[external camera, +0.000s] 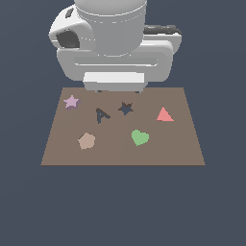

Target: Insert a designated object into the corresponding slot on a board.

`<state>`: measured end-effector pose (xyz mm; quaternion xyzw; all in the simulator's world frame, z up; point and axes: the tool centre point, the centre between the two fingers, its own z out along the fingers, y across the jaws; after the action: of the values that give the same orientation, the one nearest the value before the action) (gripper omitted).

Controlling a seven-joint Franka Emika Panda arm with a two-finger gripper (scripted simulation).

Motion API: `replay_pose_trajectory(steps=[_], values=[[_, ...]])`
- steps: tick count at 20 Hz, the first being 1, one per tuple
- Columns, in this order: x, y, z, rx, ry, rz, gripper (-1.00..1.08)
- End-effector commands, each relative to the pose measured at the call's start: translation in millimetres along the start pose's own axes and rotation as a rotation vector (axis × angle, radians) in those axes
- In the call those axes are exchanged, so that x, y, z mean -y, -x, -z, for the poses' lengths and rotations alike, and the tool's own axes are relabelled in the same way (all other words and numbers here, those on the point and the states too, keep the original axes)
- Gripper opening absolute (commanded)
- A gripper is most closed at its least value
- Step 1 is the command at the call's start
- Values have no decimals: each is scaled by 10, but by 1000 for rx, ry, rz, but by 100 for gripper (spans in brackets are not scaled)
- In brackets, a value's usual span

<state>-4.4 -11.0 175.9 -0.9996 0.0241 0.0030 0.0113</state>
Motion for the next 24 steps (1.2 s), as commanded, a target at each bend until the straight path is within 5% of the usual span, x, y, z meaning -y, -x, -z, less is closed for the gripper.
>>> replay_pose_trajectory(steps=[1, 10, 24], values=[[0, 0, 0, 0, 0, 0, 100], [-311, 81, -206, -1, 4, -26, 100], [-1604, 470, -1072, -7, 22, -132, 100]])
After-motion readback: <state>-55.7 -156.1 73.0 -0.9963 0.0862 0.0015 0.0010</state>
